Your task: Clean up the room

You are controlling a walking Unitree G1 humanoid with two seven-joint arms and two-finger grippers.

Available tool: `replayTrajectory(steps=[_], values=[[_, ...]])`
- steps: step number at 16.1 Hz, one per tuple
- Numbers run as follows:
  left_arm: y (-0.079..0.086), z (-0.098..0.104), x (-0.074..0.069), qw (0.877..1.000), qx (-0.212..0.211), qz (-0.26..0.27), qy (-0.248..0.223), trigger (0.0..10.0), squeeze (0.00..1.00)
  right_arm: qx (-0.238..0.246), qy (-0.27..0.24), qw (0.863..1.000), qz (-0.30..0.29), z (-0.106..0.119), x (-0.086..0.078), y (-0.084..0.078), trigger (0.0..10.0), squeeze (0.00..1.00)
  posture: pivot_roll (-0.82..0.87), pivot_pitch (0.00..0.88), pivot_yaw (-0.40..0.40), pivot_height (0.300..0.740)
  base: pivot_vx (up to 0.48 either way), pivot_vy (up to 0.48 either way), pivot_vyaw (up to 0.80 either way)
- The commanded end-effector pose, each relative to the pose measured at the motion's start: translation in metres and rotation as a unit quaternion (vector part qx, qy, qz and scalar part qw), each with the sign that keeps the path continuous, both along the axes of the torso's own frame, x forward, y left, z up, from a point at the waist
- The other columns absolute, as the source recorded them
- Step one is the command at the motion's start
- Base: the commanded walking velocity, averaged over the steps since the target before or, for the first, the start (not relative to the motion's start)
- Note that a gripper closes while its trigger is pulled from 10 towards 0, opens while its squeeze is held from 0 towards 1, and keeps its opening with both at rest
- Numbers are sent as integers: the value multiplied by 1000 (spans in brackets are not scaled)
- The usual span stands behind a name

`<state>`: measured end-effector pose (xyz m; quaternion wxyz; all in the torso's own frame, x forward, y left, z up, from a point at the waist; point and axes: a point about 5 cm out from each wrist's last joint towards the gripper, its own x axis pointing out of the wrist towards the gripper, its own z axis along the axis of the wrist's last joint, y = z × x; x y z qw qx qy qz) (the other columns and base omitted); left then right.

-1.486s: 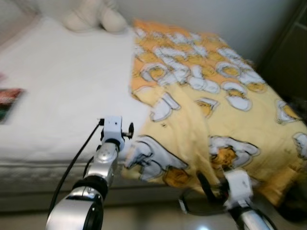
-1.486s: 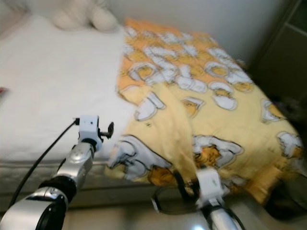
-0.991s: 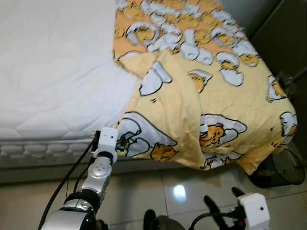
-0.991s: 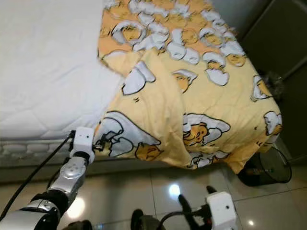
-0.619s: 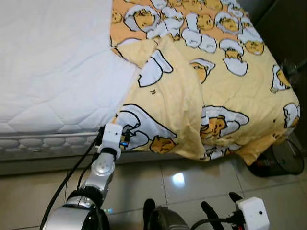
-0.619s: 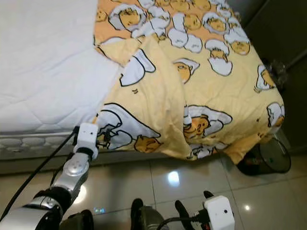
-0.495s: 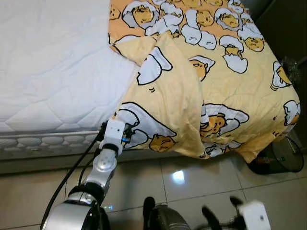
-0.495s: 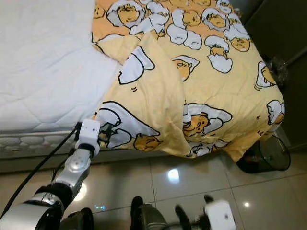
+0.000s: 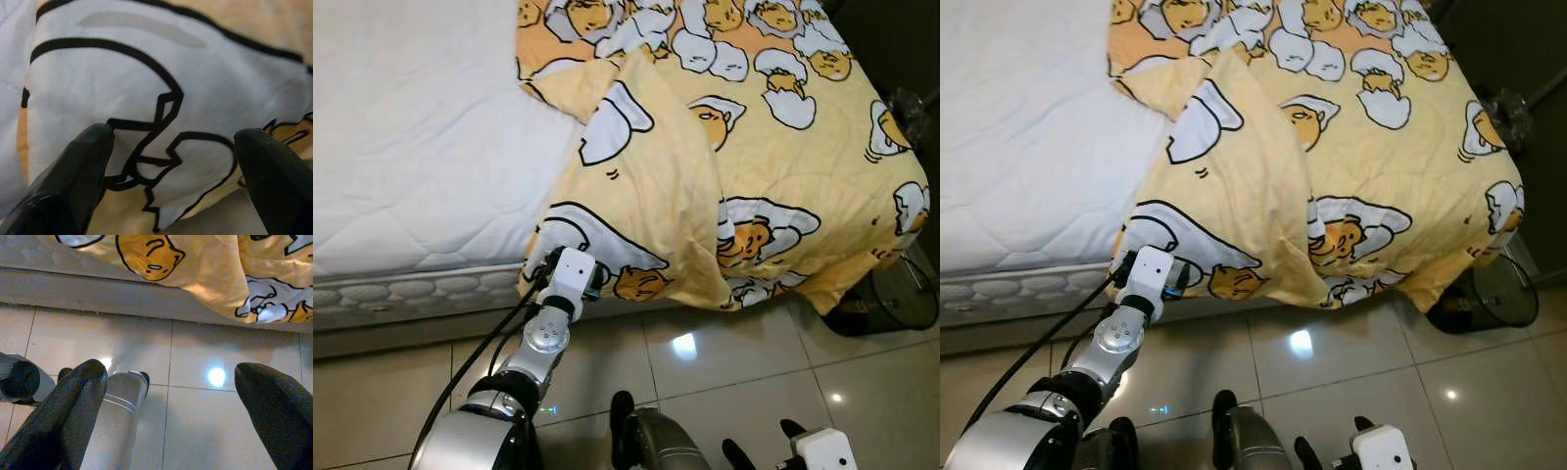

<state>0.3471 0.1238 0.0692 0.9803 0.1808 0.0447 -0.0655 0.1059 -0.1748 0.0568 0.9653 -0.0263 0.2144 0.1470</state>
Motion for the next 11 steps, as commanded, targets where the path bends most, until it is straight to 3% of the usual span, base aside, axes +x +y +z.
replayTrajectory(steps=[1,3,4,5,6,8,11], values=[[2,-2,0,1000,14,18,7,10000,0,-12,10,1000,-11,1,-7,-7,10000,0,-276,385,-205,710,0,0,0],[10,13,8,999,-1,43,-28,10000,0,-13,12,1000,-13,1,-11,-8,10000,0,-273,383,-203,710,0,0,0],[6,15,9,999,-11,31,-32,10000,0,-14,13,1000,-14,1,-11,-9,10000,0,-271,380,-195,710,0,0,0],[-16,16,5,998,-22,-21,-46,10000,0,-14,10,1000,-26,0,-13,-9,10000,0,-245,385,-191,710,0,0,0],[-27,15,2,998,-19,-42,-51,10000,0,-13,10,1000,-27,0,-11,-8,10000,0,-238,387,-190,710,0,0,0],[-32,7,-2,999,-13,-34,-36,10000,0,-7,10,1000,-19,-2,-8,-3,10000,0,-229,395,-193,710,0,0,0],[-28,11,2,997,47,-12,-53,10000,0,-7,19,1000,-16,-5,-10,-3,10000,0,-234,405,-201,710,0,0,0]])
